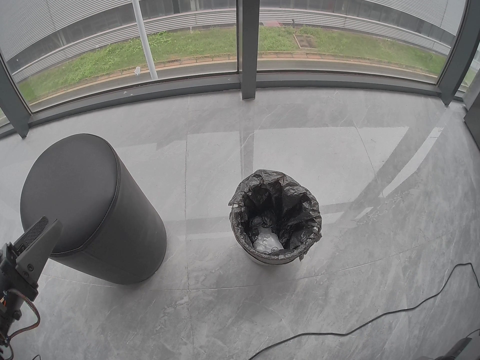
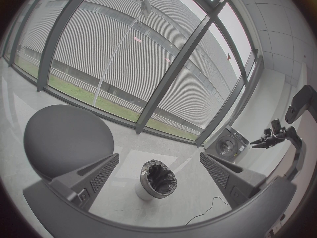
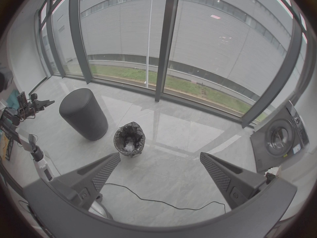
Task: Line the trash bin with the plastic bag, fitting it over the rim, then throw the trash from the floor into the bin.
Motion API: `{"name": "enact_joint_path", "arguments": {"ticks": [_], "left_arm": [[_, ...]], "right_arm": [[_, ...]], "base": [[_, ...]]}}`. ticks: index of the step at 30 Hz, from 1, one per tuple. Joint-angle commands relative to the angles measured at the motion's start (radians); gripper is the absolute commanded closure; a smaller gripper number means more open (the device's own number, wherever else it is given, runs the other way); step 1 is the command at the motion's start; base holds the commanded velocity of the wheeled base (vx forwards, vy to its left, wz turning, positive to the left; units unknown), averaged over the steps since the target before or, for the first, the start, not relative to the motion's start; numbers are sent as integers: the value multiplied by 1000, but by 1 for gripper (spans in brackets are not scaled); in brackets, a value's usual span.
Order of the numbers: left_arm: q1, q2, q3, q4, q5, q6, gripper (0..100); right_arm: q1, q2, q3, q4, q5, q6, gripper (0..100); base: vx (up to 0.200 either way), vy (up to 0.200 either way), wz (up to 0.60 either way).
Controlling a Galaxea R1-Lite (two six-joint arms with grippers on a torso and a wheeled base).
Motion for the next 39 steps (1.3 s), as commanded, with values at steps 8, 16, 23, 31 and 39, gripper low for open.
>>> {"name": "enact_joint_path", "arguments": {"ticks": [8,16,23,31,39], "left_arm": [[150,-659,136,754,447,-65,0],[302,-699,138,741,288,-1,0],[304,-699,138,750,229,182,0],[302,-699,138,760,223,355,0],[302,-699,138,759,337,206,0]], "right_arm": [[-218,-905,1523,-975,-97,295,0],[-187,-949,1520,-964,-1,263,0],[-169,-980,1518,-967,7,325,0],[-169,-980,1527,-929,16,259,0],[-169,-978,1526,-924,29,242,0]], "base": [[0,0,0],[0,0,0],[0,0,0],[0,0,0],[0,0,0]]}}
